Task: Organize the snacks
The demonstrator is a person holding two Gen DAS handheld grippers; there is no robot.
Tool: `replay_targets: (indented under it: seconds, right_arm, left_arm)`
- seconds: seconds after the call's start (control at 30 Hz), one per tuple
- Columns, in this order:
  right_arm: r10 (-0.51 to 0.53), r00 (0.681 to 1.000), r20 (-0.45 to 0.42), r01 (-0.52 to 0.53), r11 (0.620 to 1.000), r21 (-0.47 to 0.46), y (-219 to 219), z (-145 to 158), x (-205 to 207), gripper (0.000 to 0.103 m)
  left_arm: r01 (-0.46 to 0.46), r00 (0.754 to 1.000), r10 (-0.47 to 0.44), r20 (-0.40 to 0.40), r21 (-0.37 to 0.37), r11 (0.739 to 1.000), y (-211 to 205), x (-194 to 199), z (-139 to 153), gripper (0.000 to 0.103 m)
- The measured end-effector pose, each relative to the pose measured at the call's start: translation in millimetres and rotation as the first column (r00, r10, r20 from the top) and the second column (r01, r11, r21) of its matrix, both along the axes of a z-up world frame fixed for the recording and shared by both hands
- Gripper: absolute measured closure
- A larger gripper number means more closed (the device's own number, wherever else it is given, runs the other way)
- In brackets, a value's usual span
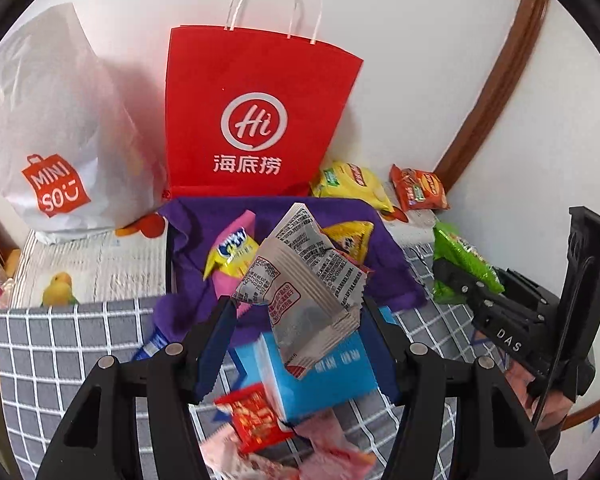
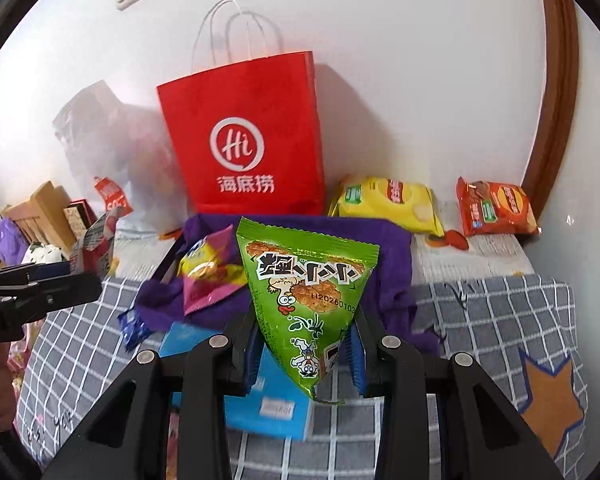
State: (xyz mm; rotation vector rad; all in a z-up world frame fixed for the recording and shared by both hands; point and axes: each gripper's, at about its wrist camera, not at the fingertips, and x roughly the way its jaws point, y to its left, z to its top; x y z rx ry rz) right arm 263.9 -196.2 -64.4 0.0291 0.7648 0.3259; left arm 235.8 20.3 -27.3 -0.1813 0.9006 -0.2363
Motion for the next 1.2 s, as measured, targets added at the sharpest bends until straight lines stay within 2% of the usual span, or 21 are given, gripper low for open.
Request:
replay_targets:
  seconds: [0.33, 0.67, 0.77, 1.07, 1.2]
  right_arm:
    - [0.033, 0.999, 0.026, -0.033, 0.999, 0.003, 11.5, 8.3, 54.8, 0.067]
    - [0.063, 0.997, -0.053, -0.064, 0.998, -0.023, 17.7, -37.3, 89.9, 0.067]
    - [0.071, 0.995, -0.07, -0.073, 0.997, -0.028, 16.6, -45.4, 94.2, 0.067]
    - [0.073, 0.987, -0.144, -0.08, 0.996, -0.048, 16.9, -75.3, 108.3, 0.067]
    - [0.091, 0.983, -0.16, -0.104, 0.992, -0.077, 26.3, -84.0, 108.4, 0.067]
  left_arm:
    - [-0.016, 1.0, 0.016, -0.002, -0.013, 1.0, 9.1, 46.2, -9.4, 0.043]
    - [-0.025, 0.997, 0.023, -0.078, -0.026, 0.999, 14.6, 77.0, -59.5, 0.043]
    - [-0.02, 0.991, 0.017, -0.13, -0.023, 1.0, 15.6, 86.7, -78.2, 0.043]
    - [-0.019, 0.983, 0.015, -0.183, -0.021, 1.0, 12.9, 98.4, -105.7, 0.043]
    - [-0.011, 0.979, -0.001, -0.203, -0.055, 0.998, 12.5, 101.1, -112.0, 0.042]
